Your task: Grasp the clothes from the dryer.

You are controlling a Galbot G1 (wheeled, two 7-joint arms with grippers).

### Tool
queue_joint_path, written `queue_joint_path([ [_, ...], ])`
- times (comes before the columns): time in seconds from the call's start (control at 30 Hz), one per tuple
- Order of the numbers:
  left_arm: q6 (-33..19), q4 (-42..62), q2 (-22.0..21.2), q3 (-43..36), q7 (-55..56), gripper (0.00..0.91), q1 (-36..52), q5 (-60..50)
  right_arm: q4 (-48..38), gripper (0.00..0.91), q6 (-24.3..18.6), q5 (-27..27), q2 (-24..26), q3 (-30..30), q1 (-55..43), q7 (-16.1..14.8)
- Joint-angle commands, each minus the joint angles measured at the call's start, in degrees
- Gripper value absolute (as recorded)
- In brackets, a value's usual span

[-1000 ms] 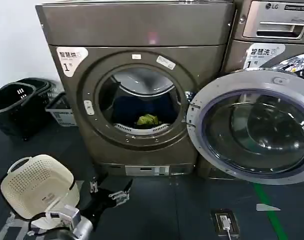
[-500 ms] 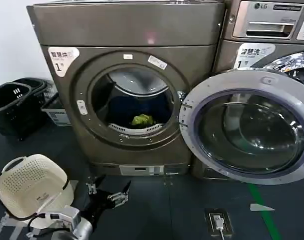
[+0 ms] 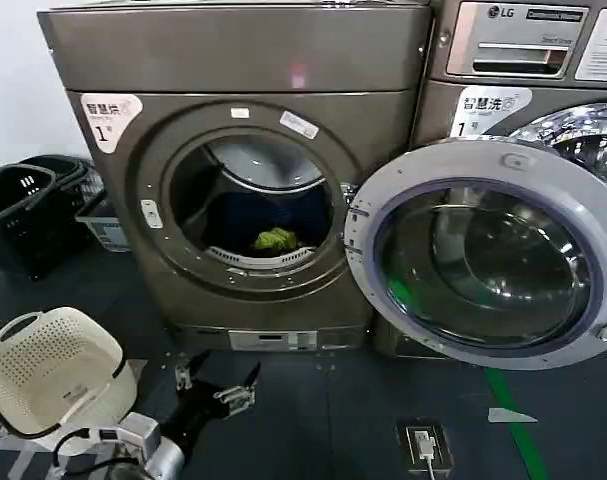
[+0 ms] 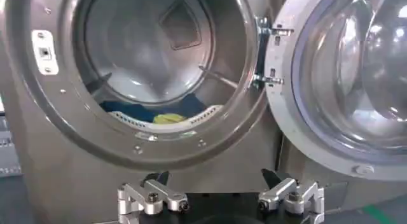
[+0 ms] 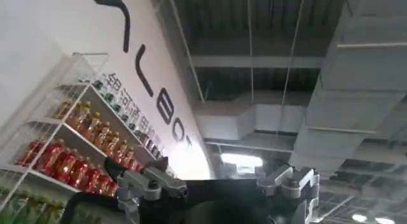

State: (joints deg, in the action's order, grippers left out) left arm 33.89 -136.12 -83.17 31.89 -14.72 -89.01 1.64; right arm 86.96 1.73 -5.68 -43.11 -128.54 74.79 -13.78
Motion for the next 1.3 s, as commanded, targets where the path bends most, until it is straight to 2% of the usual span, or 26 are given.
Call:
queue_joint_path([
  [0.03,0.09,-0.05,-0.04,0.01,-0.11,0.907,-0.11,-1.22,-0.48,0.907,-0.96,1.07,0.1,0.06,-0.04,0.43],
  [0.7,0.07,-1.45,-0.03,0.25,-0.08,0.907,-0.75,-2.82,0.0,0.907,-1.53,-2.76,0.21,-0.9,0.62,-0.55],
  [1.3,0.5,-0.55,0.65,0.37,-0.49,0.907,0.62,-3.08,0.08,0.907,-1.95,-2.92,0.33,-1.08,0.92,-0.97],
])
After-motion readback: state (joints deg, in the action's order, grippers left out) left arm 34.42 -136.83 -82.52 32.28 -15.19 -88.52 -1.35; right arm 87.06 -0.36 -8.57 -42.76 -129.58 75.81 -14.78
